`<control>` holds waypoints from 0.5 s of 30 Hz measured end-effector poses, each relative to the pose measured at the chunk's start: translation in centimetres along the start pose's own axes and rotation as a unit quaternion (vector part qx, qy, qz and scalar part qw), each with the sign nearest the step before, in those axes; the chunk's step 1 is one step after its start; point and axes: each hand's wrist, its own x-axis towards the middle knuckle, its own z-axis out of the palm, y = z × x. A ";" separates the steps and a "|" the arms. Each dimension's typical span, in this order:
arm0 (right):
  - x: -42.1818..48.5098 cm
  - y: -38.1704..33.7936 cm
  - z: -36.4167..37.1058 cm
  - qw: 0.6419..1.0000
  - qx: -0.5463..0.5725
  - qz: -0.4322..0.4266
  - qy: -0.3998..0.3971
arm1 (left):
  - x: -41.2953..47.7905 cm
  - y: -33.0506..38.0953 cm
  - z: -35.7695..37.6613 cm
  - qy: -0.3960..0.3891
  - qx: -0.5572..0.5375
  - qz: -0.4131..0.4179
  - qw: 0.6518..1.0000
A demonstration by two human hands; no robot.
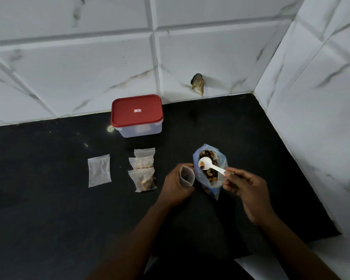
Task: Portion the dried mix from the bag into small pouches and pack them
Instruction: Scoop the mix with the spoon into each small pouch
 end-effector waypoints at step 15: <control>6.1 -3.3 -0.7 0.758 -0.550 -0.329 -0.123 | -0.3 -0.2 0.6 -0.051 0.128 -0.013 0.990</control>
